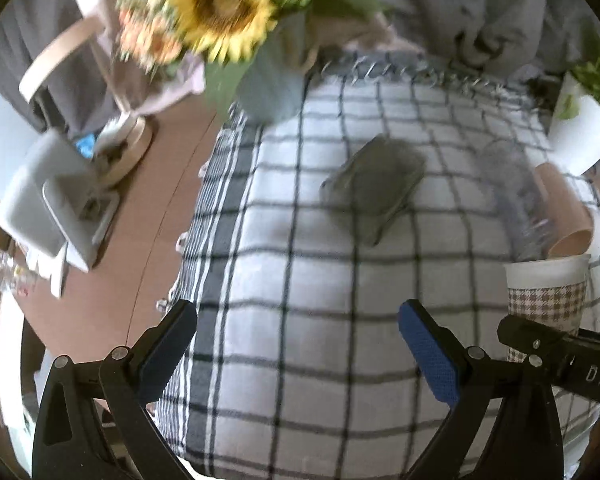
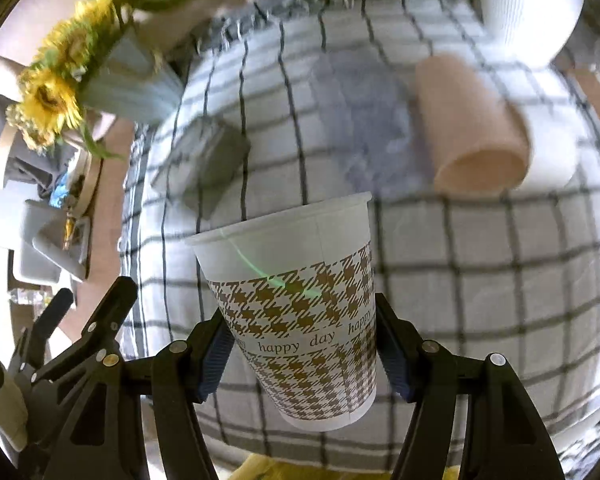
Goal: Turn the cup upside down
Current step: 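Carry the cup with the right gripper and rotate it upside down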
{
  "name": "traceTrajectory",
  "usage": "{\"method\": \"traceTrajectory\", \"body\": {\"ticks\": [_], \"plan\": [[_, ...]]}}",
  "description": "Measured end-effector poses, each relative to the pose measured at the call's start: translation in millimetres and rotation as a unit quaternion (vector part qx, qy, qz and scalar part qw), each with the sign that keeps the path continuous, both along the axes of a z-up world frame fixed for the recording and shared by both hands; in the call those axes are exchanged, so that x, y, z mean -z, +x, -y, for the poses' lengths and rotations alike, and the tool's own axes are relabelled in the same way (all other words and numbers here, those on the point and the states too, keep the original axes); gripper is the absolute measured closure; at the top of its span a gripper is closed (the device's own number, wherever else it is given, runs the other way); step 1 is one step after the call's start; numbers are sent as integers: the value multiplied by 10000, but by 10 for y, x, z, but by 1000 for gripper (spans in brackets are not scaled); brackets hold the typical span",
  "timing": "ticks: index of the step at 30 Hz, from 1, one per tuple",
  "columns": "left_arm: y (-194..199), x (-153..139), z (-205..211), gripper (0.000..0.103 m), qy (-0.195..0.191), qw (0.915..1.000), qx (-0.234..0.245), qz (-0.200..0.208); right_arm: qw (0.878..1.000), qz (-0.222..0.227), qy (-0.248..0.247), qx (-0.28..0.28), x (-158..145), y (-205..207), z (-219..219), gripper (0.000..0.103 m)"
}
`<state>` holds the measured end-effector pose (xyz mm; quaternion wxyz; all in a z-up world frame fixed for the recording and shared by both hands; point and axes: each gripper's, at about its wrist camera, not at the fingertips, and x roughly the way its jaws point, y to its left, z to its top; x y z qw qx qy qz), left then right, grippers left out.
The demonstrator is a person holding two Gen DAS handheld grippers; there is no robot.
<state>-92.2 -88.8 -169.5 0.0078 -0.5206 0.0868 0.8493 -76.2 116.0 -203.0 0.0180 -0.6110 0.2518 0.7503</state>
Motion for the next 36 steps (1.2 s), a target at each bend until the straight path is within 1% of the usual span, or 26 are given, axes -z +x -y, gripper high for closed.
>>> {"method": "traceTrajectory", "body": {"ticks": [5, 9, 14, 18, 19, 20, 22, 25, 27, 28, 30, 32, 36], "plan": [[2, 147, 147, 0, -82, 9998, -26, 162, 9982, 378, -374, 292, 317, 5, 75, 38], [-23, 219, 192, 0, -111, 9996, -9, 255, 9955, 584, -574, 475, 473, -4, 111, 38], [-67, 289, 172, 0, -109, 9993, 54, 360, 9961, 658, -325, 494, 525, -6, 149, 38], [-93, 323, 138, 0, -172, 9990, 87, 395, 9967, 679, -197, 401, 535, -27, 193, 37], [-98, 326, 140, 0, -166, 9990, 85, 409, 9969, 669, -161, 384, 531, -30, 198, 35], [-103, 332, 140, 0, -158, 9989, 78, 430, 9971, 652, -119, 371, 522, -33, 200, 28], [-105, 336, 145, 0, -132, 9988, 41, 461, 9974, 590, -33, 409, 496, -31, 200, 22], [-79, 306, 149, 0, -64, 9989, 6, 465, 9977, 544, 95, 402, 430, 4, 180, 22], [-31, 242, 139, 0, -6, 9992, 10, 393, 9986, 393, 82, 355, 288, 70, 158, 22], [-2, 201, 131, 0, 64, 9994, 20, 336, 9988, 289, 162, 365, 199, 106, 143, 22], [89, 110, 84, 0, 286, 9994, 80, 194, 9975, -104, 599, 364, -68, 244, 117, 21], [192, 48, -15, 0, 371, 9990, 228, 80, 9935, -445, 1004, 300, -295, 338, 87, 19], [469, -79, -302, 0, 496, 9971, 516, -263, 9844, -798, 1524, 379, -589, 525, -96, 18]]}}
